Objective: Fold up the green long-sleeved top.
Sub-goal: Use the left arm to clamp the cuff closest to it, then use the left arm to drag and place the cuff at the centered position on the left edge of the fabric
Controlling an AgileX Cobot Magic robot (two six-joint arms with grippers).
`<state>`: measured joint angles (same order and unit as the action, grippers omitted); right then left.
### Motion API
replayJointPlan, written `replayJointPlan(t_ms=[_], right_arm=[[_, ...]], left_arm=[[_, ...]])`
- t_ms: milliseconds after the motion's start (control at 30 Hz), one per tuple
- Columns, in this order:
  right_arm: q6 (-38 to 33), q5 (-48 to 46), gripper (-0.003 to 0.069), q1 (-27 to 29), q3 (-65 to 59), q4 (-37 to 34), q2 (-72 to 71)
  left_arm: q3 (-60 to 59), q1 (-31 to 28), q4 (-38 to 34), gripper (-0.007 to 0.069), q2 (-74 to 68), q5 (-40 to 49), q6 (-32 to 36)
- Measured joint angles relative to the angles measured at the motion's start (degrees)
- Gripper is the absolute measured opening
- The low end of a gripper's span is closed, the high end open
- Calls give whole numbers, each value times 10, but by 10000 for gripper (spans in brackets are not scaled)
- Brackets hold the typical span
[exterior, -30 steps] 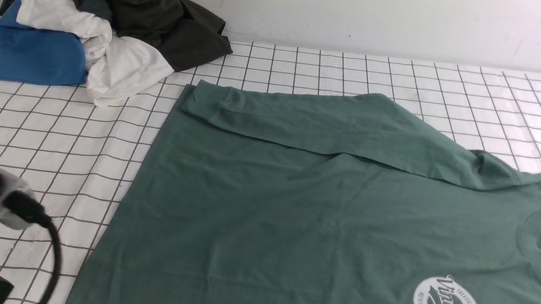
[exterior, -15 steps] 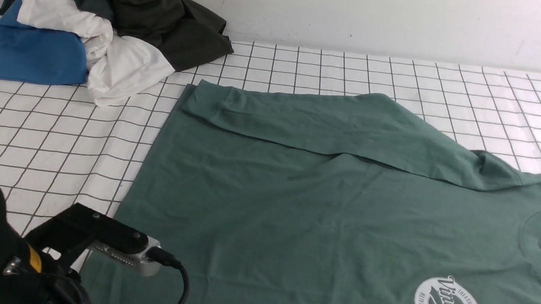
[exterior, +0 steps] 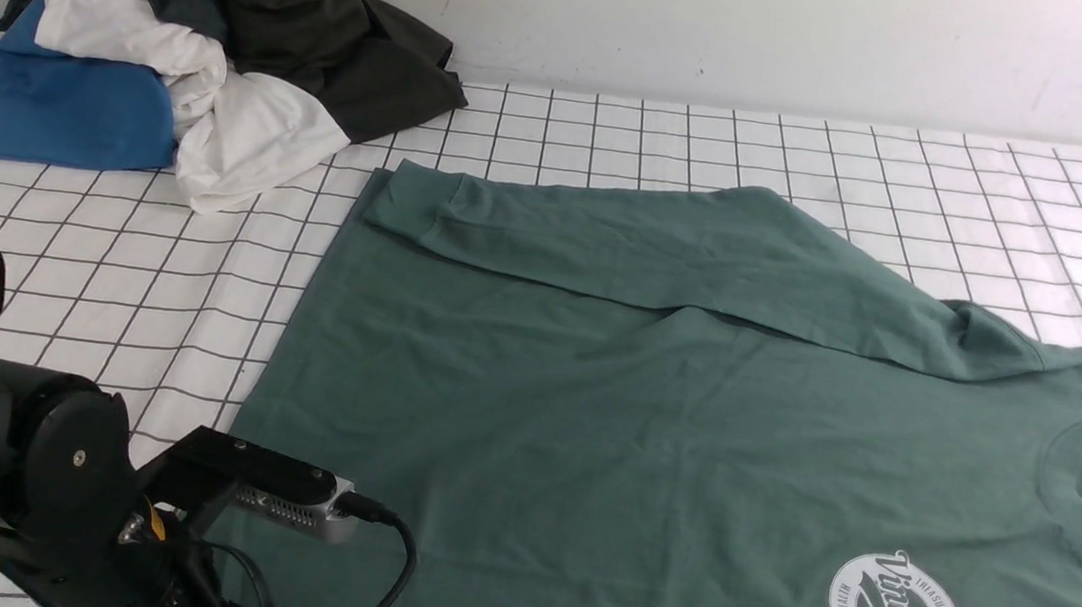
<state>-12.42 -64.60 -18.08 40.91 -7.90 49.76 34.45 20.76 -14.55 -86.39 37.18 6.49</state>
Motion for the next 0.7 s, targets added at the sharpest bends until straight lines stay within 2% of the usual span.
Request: replayJointPlan(t_ms=[167,233,533,700], right_arm=[[1,4,-14,0,0,0,0],[1,4,-14,0,0,0,0],[1,23,-14,0,0,0,0],[1,42,-14,0,0,2,6]], left_arm=[[-1,0,-11,73,9,4,1],[-2,1,-13,36,23,12,1],[59,1,-4,23,124,77,6],[187,1,36,23,122,117,20]])
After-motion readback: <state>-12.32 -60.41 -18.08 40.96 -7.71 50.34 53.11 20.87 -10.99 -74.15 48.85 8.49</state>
